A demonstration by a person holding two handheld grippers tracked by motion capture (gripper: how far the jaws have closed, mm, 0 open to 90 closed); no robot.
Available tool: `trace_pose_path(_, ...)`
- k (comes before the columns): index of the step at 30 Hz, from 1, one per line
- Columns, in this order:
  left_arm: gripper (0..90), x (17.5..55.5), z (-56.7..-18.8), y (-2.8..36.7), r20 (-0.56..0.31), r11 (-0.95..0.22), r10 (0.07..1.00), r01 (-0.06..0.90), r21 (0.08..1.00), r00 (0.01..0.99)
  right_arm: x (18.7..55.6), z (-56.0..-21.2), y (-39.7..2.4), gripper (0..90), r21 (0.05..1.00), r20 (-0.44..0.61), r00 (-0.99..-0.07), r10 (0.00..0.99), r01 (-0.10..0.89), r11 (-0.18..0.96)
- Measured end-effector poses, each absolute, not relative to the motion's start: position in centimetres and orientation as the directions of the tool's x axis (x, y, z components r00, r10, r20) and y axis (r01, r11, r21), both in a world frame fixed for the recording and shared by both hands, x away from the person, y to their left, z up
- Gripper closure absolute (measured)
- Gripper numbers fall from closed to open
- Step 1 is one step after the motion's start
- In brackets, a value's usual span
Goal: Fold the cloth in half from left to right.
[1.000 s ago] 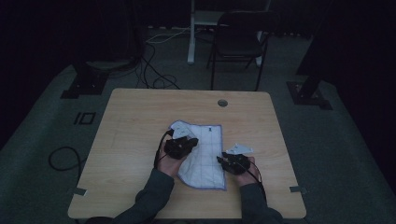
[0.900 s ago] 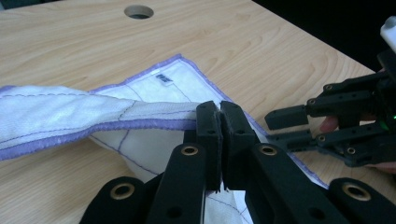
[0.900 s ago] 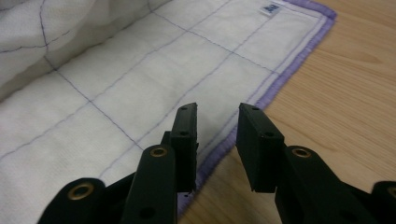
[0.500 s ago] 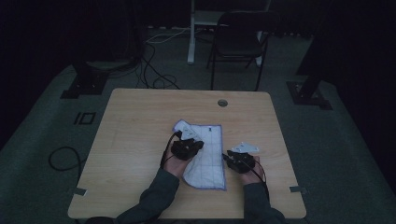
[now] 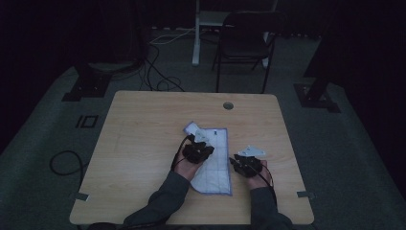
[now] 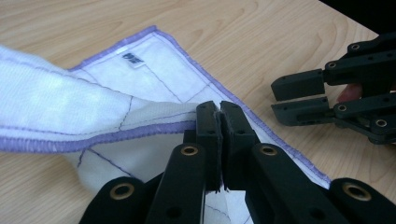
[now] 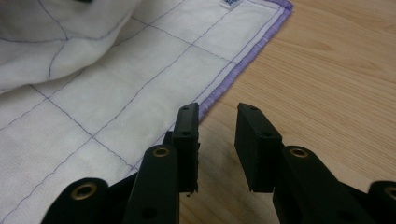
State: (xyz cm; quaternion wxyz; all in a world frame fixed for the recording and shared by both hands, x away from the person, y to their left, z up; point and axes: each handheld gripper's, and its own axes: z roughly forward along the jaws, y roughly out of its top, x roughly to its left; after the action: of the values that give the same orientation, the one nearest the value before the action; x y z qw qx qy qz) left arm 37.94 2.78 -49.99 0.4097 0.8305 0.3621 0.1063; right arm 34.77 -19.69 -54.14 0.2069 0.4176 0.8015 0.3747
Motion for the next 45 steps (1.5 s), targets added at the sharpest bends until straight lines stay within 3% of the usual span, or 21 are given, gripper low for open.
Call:
trace_pose_path(17,86.8,38.9,-51.9,1.3,-0.126,-0.440,0.681,0.540,0.718,0.722,34.8,-54.2,-19.8,70.6,0.773,-0.016,-0.564,0.825,0.517,0.368)
trace_pose_path(22,72.8,38.6,-51.3,1.7,-0.142,-0.422,0.675,0.537,0.731,0.724,34.8,-54.1,-19.8,70.5,0.775,-0.014,-0.561,0.828,0.518,0.363)
trace_pose_path(36,64.7,36.7,-48.2,6.9,-0.143,-0.344,0.707,0.513,0.786,0.693,34.8,-54.2,-19.9,70.0,0.776,-0.016,-0.553,0.833,0.519,0.359)
trace_pose_path(45,64.4,37.2,-49.8,10.5,-0.137,-0.311,0.781,0.571,0.760,0.609,34.8,-54.2,-19.9,69.7,0.775,-0.015,-0.553,0.833,0.520,0.359)
